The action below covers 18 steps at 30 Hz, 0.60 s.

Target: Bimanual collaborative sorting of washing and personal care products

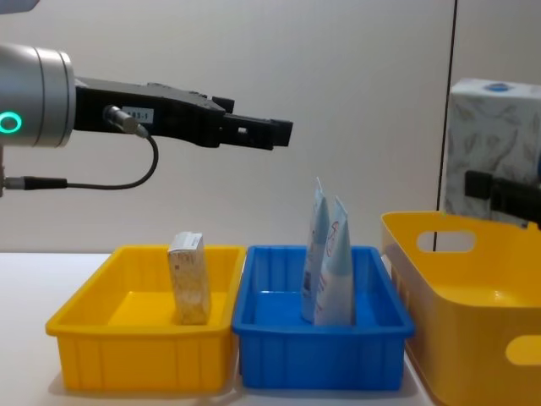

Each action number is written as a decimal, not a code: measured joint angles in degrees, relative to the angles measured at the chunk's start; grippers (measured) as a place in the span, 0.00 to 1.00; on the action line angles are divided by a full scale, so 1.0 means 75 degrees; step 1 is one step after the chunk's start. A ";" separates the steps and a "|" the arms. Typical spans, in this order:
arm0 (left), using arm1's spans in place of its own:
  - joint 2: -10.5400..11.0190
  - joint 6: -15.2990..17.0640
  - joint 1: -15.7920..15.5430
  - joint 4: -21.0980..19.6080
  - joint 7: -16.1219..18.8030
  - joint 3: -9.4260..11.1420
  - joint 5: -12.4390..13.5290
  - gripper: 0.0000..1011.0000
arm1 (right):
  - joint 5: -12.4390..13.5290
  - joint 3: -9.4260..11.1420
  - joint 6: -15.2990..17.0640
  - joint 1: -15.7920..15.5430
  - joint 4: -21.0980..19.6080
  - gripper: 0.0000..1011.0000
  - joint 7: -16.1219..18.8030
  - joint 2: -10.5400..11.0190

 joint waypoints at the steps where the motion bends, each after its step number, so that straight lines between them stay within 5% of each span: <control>1: -0.0006 0.0012 0.0009 -0.0006 0.0039 -0.0009 0.0001 0.99 | -0.0030 0.0056 0.0051 -0.0032 -0.0023 0.37 -0.0183 -0.0052; 18: -0.0074 0.0165 0.0111 -0.0077 0.0514 -0.0114 0.0019 0.99 | -0.0509 0.0449 0.0792 -0.0089 -0.0145 0.37 -0.2025 -0.0715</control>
